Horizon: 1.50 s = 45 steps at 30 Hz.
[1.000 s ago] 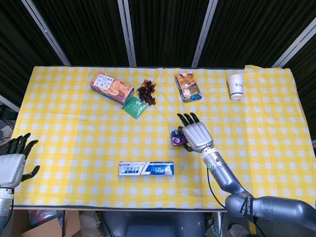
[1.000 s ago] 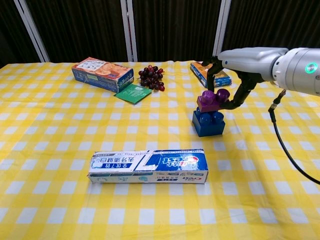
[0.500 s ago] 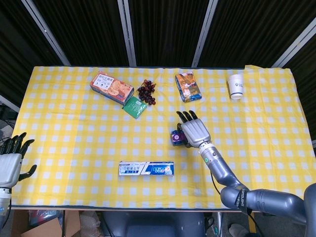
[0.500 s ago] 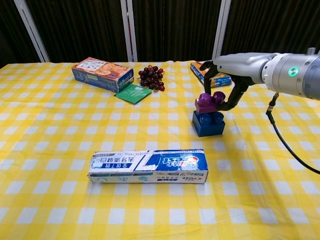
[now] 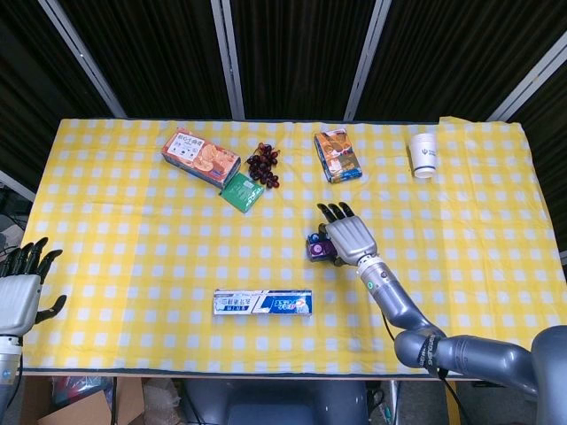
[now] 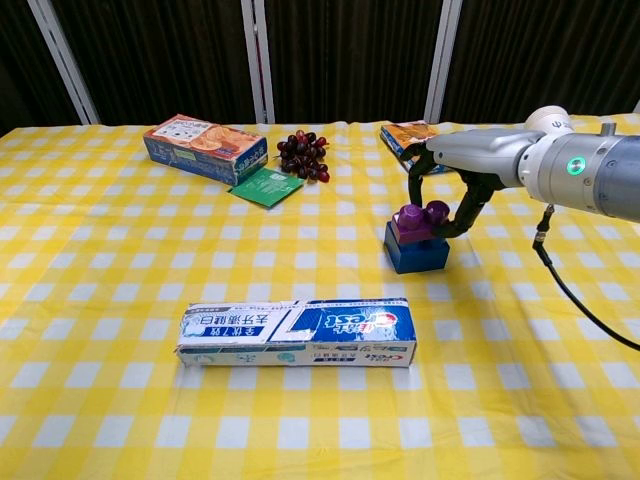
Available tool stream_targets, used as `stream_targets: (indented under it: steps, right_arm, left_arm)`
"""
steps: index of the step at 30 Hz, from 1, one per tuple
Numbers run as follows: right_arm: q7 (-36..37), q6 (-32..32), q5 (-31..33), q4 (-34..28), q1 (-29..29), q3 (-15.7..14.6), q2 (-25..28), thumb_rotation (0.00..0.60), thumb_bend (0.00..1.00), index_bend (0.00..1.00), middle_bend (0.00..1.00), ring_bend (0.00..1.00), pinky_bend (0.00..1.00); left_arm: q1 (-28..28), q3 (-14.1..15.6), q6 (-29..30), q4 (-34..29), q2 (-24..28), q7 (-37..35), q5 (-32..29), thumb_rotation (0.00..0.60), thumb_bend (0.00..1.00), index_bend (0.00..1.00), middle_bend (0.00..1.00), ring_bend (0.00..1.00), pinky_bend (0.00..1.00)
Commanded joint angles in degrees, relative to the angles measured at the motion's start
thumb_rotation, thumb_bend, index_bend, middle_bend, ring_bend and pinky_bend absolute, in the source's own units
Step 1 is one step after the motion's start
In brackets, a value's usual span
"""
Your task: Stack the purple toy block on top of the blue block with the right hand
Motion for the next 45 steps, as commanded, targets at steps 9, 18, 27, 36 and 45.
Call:
stream_targets:
  steps: [9,18,27,36,45]
  right_arm:
    - [2.47,-0.81,-1.20,1.71,-0.42,-0.81,-0.18,0.600,0.39,0.53,0.00,0.00,0.00]
    - [3.78,-1.46,-2.15,3.66,-0.69,-1.75,-1.28,0.600,0.39,0.53,0.00,0.00,0.00]
    - [4.59,-1.85,-2.58,5.28,-1.18,-2.57,-2.34,0.600,0.39,0.53,0.00,0.00,0.00]
    - [5.85,-0.89,-4.86,2.91,-1.81,-2.34,-0.98,0.600,0.39,0.42,0.00,0.00,0.00]
    - [7.10,4.08,-10.47,-5.35,-3.57,-1.56,2.50,0.600,0.39,0.00,0.00,0.00,0.00]
  left_arm:
    - [0.03,-0.02,0.02,0.07,-0.09,0.23,-0.12,0.600,0.32,0.15,0.00,0.00,0.05]
    - [-0.09,0.09,0.00,-0.10,-0.32,0.84,0.11,0.600,0.31,0.15,0.00,0.00,0.05]
    - [-0.21,0.16,-0.13,-0.13,-0.32,0.80,0.36,0.600,0.32,0.15,0.00,0.00,0.05]
    - [-0.26,0.18,-0.23,-0.12,-0.29,0.67,0.41,0.600,0.32,0.15,0.00,0.00,0.05]
    - [-0.12,0.33,0.10,-0.35,-0.06,0.32,0.88,0.600,0.32,0.15,0.00,0.00,0.05]
